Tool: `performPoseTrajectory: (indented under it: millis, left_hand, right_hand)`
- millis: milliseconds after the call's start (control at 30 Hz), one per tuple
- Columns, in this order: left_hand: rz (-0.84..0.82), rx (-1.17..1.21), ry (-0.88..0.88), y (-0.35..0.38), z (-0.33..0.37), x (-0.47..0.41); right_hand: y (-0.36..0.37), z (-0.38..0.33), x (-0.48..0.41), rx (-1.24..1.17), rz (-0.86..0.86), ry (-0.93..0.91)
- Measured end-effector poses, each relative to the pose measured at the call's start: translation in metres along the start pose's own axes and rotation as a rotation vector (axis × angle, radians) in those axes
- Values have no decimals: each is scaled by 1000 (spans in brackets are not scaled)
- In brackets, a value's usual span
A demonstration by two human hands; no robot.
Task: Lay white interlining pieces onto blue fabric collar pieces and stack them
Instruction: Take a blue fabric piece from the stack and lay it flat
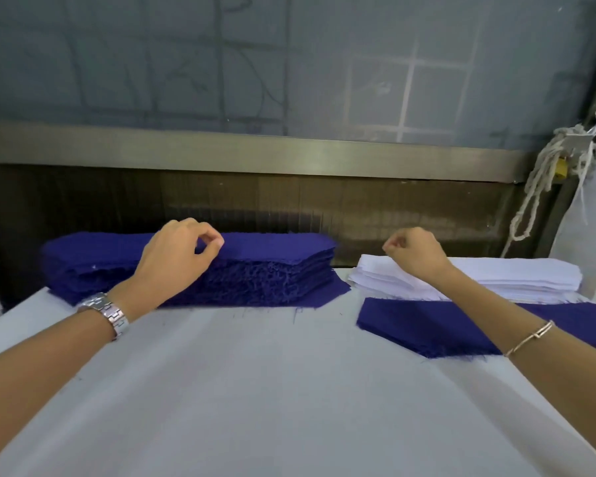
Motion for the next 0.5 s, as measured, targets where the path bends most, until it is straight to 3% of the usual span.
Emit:
performPoseTrajectory:
  millis: [233,500]
  left_hand:
    - [-61,-239,-97,-29,-59,0]
    - [-183,-479,-115,-39,-92,3]
  right_hand:
    - [38,-63,-17,-234,-62,-60]
    - [62,-84,-37,-251,-116,10]
Point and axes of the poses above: each hand's wrist, its own x-axis away from the middle knuckle, its own y-axis out of the palm, z = x × y, the point moved 10 cm from there along -x, towards the middle knuckle, and after that the axes turned 8 degrees about -z, right-handed, at the moved point
